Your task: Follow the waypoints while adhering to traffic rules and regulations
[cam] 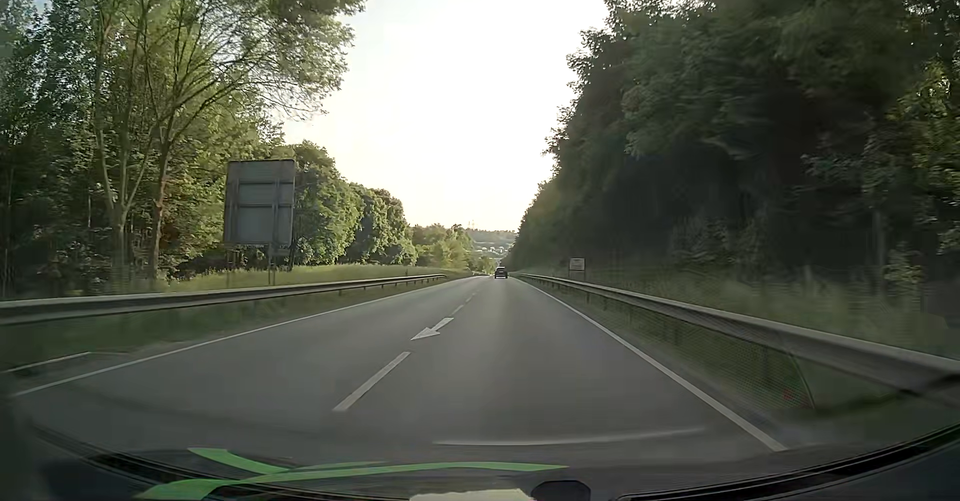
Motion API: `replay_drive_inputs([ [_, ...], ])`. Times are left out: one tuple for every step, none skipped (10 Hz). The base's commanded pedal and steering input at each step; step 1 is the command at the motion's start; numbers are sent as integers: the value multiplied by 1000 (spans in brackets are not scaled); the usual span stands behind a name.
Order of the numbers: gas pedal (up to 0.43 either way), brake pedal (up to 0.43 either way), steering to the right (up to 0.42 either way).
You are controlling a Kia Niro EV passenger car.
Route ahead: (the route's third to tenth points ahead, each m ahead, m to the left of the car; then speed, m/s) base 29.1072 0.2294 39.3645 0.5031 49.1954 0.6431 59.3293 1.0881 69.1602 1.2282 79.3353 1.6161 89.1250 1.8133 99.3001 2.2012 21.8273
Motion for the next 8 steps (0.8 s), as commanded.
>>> replay_drive_inputs([
  [209,0,-4],
  [197,0,-4],
  [177,0,-3],
  [169,0,-2],
  [130,0,-2],
  [87,0,-2],
  [87,0,-2],
  [98,0,-2],
])
